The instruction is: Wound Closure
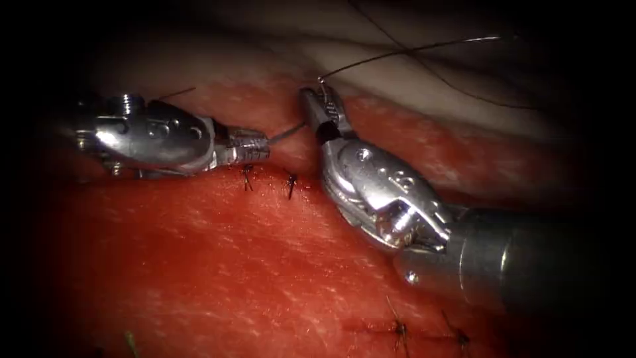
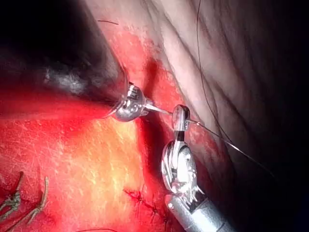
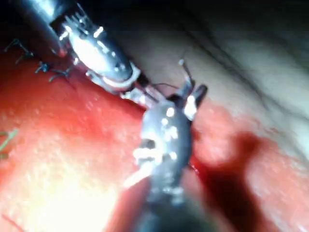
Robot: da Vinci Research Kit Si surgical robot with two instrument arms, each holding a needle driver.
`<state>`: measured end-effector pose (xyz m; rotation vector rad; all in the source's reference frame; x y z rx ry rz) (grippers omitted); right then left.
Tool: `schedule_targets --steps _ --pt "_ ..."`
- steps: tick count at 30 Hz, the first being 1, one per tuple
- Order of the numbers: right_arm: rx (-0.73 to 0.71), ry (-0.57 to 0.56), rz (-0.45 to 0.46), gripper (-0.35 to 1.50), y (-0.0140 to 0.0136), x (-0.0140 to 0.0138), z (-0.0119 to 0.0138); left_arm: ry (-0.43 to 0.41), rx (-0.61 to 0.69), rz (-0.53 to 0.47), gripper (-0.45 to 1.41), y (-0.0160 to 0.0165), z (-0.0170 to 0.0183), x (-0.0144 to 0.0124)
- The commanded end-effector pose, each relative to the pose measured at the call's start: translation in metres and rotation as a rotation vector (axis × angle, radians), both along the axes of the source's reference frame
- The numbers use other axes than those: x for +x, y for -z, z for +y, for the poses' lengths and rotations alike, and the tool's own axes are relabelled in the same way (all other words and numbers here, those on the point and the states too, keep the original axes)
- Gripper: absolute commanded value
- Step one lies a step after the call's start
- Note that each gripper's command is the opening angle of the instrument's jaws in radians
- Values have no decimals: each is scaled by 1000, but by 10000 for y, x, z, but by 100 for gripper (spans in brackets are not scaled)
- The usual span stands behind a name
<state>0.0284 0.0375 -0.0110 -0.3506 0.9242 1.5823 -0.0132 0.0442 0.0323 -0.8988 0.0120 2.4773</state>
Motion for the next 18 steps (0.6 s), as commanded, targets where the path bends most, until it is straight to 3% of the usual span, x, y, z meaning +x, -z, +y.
schedule_targets --steps 1,3,4,7,13,14,18 --pt "-13 22 -20 -35 -2 5 4 9 95 -100 57 -2 -2 -1" --pt "-25 48 -42 -35 -2 2 4 -24 183 -207 72 5 2 2" --pt "-45 80 -60 -35 -1 -4 5 21 267 -264 78 17 6 6" --pt "-60 135 -39 -35 0 -11 7 -3 329 -347 78 35 5 13" --pt "-94 302 88 -35 2 -24 12 -63 379 -412 78 60 7 24" --pt "-97 386 163 -35 3 -28 14 -72 397 -428 78 68 12 28" --pt "-133 529 223 -35 4 -34 13 -72 424 -455 78 77 23 33"
